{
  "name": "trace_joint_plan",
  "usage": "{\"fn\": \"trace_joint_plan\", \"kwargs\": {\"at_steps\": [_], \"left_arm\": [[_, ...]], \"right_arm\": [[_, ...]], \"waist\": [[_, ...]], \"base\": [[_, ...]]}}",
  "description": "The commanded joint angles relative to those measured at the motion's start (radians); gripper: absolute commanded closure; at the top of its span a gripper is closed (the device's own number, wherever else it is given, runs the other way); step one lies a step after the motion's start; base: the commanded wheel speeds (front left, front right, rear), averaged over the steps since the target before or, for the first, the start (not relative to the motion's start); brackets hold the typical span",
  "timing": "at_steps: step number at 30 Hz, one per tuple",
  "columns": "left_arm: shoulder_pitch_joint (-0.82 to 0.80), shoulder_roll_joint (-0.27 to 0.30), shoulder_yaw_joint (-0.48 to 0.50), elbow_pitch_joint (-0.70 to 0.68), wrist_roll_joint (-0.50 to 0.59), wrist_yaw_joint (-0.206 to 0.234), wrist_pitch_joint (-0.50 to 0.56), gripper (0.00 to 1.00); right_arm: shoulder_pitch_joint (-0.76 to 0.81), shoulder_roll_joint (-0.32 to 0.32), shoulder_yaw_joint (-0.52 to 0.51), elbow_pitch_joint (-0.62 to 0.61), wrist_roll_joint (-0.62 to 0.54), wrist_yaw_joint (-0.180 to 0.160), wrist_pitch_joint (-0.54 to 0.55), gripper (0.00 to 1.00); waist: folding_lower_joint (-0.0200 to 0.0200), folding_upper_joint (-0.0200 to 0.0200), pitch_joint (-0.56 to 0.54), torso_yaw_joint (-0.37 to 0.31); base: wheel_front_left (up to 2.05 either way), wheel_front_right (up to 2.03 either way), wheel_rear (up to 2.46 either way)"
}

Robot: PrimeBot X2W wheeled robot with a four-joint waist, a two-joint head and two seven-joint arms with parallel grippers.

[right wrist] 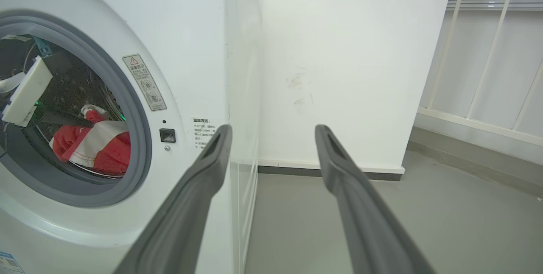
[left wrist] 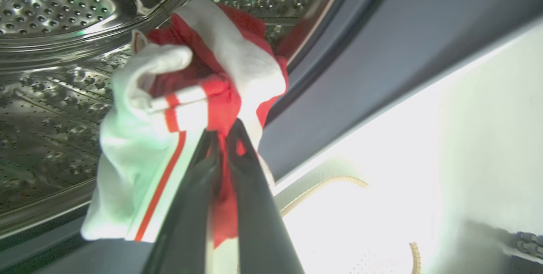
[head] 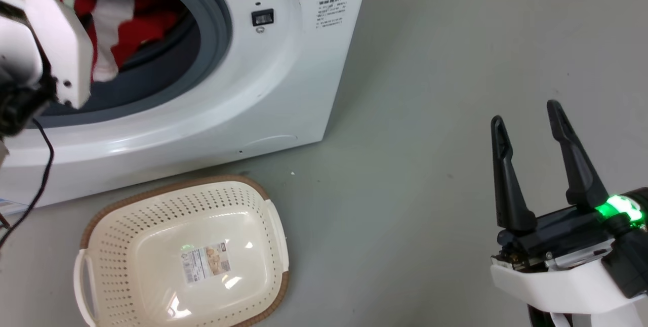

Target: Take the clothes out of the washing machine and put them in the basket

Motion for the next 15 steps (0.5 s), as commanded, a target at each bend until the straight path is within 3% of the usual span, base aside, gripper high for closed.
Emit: {"fn": "trace_joint_plan", "kwargs": {"at_steps": [1, 15], "left_arm": [[0.009, 0.007, 0.013, -0.053, -0.003, 0.009, -0.04, 1.0], [0.225, 0.057, -0.006, -0.301, -0.041, 0.117, -0.09, 1.0]], "right_arm": [[0.014, 0.0, 0.002, 0.005, -0.011, 0.0, -0.002, 0.0], [0.072, 0.0, 0.017, 0.022, -0.048, 0.0, -0.002, 0.0]], "waist": [[0.0001, 0.0, -0.041, 0.023], [0.0001, 0.0, -0.137, 0.069]], "base": [[0.0, 0.0, 0.0], [0.0, 0.0, 0.0]]}}
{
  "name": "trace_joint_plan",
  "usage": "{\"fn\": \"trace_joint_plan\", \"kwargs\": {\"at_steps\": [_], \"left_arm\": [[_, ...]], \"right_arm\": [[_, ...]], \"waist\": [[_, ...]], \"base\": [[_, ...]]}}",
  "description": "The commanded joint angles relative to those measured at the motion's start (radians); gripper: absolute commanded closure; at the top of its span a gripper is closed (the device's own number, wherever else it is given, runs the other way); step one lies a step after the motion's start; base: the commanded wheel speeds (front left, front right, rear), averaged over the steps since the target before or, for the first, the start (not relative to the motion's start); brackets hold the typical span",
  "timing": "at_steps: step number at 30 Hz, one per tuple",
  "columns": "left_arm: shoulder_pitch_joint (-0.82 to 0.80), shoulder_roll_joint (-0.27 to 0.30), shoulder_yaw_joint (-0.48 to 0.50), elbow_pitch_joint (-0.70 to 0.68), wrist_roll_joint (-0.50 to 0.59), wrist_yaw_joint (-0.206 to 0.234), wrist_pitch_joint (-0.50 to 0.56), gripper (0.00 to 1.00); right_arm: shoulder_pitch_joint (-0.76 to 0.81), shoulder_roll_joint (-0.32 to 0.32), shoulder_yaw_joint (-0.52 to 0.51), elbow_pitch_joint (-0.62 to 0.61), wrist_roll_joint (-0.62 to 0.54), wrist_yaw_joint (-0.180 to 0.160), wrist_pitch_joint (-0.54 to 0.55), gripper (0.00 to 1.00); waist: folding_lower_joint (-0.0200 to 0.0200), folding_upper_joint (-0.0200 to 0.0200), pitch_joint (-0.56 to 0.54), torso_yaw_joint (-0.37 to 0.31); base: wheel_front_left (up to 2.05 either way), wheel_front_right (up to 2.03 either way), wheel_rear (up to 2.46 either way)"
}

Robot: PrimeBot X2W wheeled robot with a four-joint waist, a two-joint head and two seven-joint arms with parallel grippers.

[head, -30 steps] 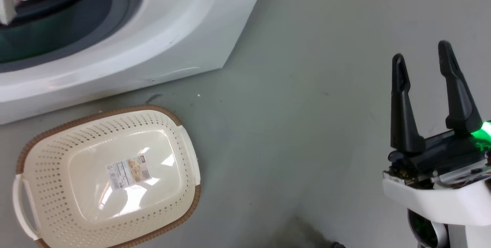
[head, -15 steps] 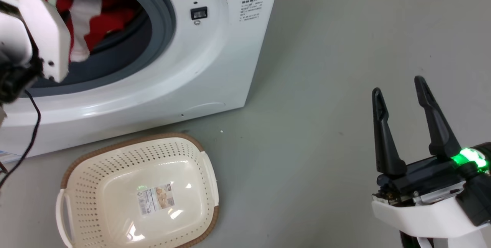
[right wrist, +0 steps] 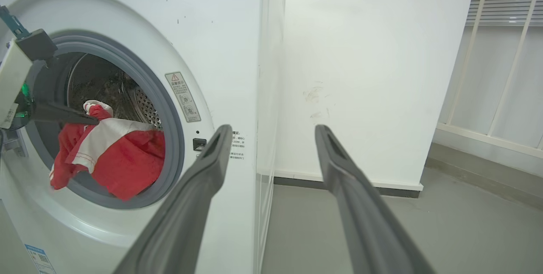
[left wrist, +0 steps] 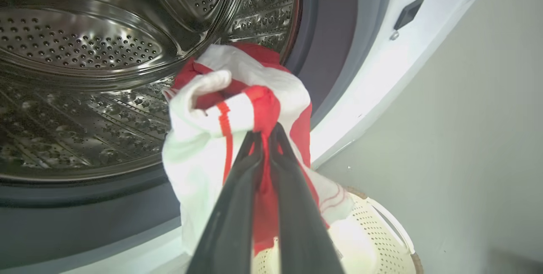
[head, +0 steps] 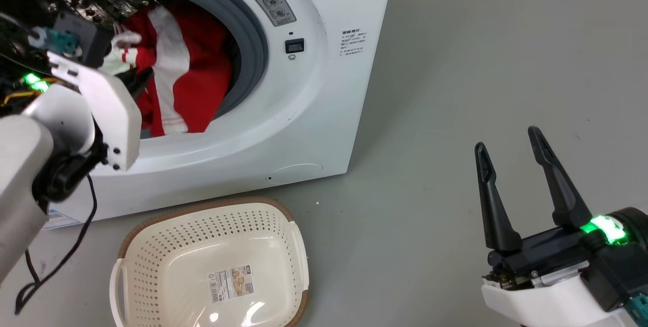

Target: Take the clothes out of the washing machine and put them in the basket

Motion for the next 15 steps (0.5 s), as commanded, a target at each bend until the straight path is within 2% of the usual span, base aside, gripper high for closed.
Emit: {"fn": "trace_joint_plan", "kwargs": {"at_steps": [1, 8, 15], "left_arm": [[0.026, 0.009, -0.002, -0.018, -0.003, 0.011, -0.013, 1.0], [0.107, 0.04, -0.014, -0.123, -0.003, 0.038, -0.054, 1.0], [0.203, 0.075, -0.041, -0.239, 0.016, 0.091, -0.087, 1.0]], "right_arm": [[0.01, 0.0, 0.003, 0.003, -0.004, 0.0, -0.002, 0.0], [0.032, 0.0, 0.011, 0.015, -0.018, 0.0, -0.002, 0.0], [0.063, 0.0, 0.011, 0.016, -0.029, 0.0, -0.002, 0.0]], "waist": [[0.0003, 0.0, -0.008, 0.004], [0.0003, 0.0, -0.048, 0.006], [0.0003, 0.0, -0.089, 0.011]], "base": [[0.0, 0.0, 0.0], [0.0, 0.0, 0.0], [0.0, 0.0, 0.0]]}}
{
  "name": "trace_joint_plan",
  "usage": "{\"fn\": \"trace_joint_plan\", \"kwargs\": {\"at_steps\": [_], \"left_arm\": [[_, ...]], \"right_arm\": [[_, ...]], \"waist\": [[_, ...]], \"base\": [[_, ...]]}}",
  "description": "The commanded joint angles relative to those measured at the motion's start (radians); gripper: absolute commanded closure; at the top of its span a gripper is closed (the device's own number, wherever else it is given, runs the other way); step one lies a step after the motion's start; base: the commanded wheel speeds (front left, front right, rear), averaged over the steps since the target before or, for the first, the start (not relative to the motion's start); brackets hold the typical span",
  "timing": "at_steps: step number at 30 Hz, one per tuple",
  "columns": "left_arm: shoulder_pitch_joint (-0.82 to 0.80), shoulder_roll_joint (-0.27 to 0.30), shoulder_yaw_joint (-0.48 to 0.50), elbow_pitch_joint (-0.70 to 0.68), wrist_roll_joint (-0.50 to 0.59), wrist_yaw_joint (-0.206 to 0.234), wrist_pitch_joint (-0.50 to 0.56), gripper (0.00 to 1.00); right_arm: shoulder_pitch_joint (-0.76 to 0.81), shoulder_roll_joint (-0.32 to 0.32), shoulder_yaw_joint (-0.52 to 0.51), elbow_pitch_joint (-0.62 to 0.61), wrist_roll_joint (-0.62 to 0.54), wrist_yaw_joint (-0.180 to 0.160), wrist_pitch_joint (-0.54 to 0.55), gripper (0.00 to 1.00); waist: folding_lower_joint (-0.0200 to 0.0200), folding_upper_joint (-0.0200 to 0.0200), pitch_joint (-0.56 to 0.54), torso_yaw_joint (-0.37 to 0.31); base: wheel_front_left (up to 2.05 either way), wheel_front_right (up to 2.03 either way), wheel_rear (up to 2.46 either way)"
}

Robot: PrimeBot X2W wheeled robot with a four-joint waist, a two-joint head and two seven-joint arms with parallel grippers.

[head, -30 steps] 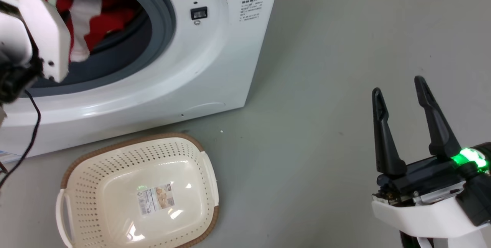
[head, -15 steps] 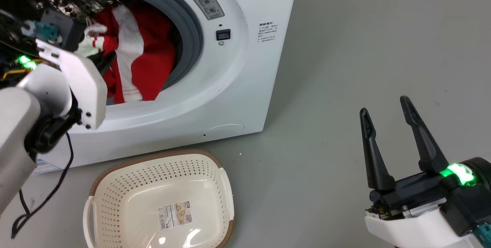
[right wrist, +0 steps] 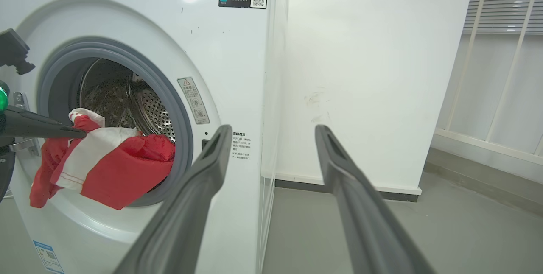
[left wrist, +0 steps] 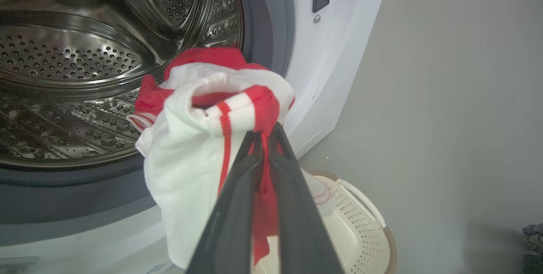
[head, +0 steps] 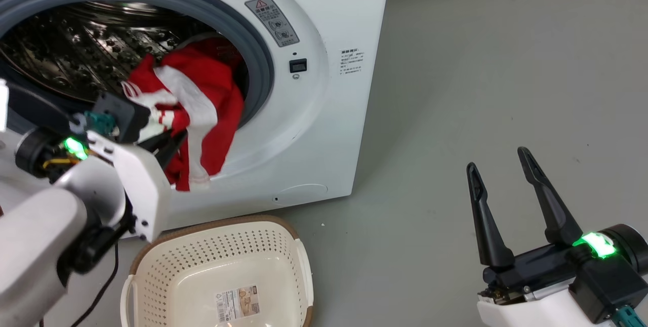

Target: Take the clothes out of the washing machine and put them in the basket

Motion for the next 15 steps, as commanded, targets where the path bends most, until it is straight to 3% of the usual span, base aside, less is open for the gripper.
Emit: {"fn": "trace_joint_plan", "kwargs": {"at_steps": [1, 15], "left_arm": [[0.032, 0.006, -0.011, -0.027, 0.009, 0.013, -0.012, 1.0], [0.217, -0.029, -0.083, -0.097, -0.025, 0.051, -0.075, 1.0]], "right_arm": [[0.015, 0.0, 0.0, 0.001, -0.008, 0.0, -0.002, 0.0], [0.034, 0.0, 0.0, 0.001, -0.02, 0.0, -0.002, 0.0]], "waist": [[0.0002, 0.0, -0.011, 0.004], [0.0002, 0.0, -0.032, 0.005]], "base": [[0.0, 0.0, 0.0], [0.0, 0.0, 0.0]]}}
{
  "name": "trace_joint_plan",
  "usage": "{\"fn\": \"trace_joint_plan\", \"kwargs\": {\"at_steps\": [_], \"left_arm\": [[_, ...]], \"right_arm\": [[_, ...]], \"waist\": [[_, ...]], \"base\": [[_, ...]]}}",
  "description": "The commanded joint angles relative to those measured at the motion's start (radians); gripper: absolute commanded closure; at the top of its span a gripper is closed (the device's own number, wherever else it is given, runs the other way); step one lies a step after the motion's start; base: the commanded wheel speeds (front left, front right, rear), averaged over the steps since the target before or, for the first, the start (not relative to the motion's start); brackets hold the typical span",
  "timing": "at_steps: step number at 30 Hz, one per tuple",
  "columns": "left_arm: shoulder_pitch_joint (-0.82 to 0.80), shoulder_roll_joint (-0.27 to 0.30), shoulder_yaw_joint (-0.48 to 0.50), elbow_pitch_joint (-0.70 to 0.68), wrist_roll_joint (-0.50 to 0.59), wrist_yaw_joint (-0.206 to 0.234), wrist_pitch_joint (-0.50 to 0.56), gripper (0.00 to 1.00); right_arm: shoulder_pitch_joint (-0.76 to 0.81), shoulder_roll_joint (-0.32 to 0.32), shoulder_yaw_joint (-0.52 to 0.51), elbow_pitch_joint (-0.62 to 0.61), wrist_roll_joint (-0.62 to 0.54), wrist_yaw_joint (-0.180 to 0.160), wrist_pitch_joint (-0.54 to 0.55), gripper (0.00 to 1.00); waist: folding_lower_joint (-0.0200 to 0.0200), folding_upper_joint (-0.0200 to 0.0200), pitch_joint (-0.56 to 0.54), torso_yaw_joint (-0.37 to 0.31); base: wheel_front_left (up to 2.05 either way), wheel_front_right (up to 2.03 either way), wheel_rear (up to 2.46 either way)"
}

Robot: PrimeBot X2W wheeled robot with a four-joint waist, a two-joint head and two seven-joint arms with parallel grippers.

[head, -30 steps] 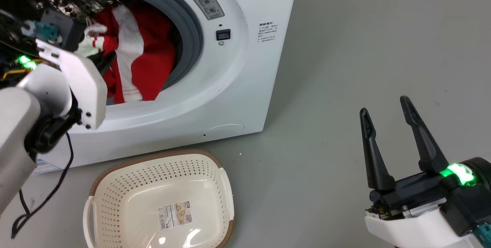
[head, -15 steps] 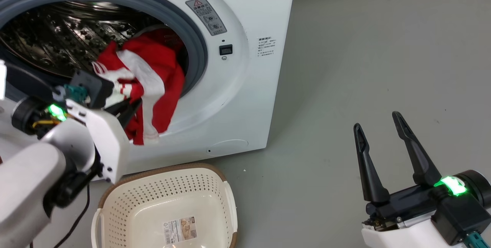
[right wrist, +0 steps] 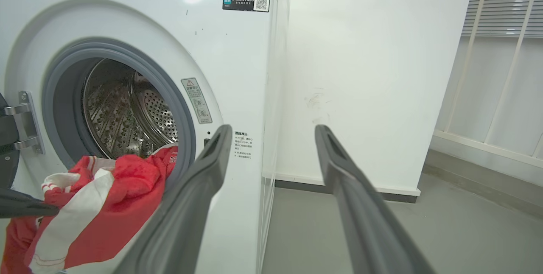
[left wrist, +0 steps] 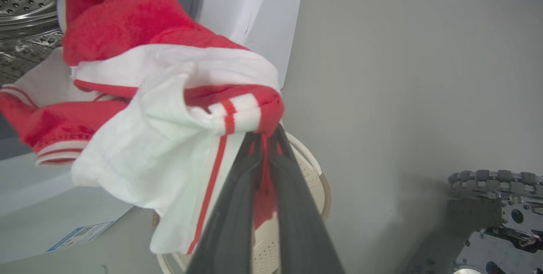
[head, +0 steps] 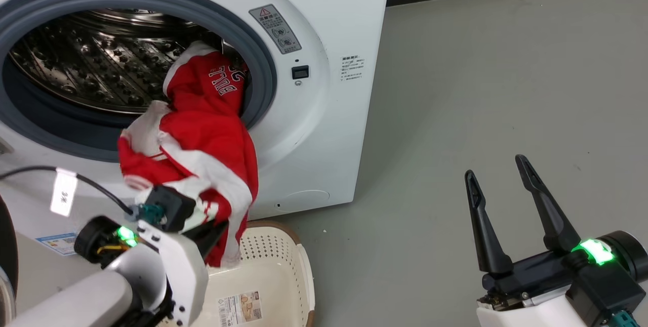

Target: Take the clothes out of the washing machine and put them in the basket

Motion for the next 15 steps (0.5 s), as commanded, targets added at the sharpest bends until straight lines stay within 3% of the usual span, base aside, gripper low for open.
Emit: {"fn": "trace_joint_plan", "kwargs": {"at_steps": [1, 7, 15], "left_arm": [[0.016, -0.004, -0.005, 0.008, 0.002, -0.003, -0.006, 1.0], [0.058, -0.043, -0.032, 0.099, -0.011, -0.017, -0.026, 1.0], [0.052, -0.127, -0.056, 0.315, -0.022, -0.075, -0.052, 1.0]], "right_arm": [[0.007, 0.0, 0.001, -0.001, -0.008, 0.0, -0.002, 0.0], [-0.022, 0.0, 0.002, -0.005, -0.007, 0.0, -0.002, 0.0], [-0.071, 0.0, 0.005, -0.016, 0.0, 0.0, -0.002, 0.0]], "waist": [[0.0001, 0.0, 0.006, -0.003], [0.0001, 0.0, 0.051, -0.02], [0.0001, 0.0, 0.141, -0.053]], "base": [[0.0, 0.0, 0.0], [0.0, 0.0, 0.0], [0.0, 0.0, 0.0]]}}
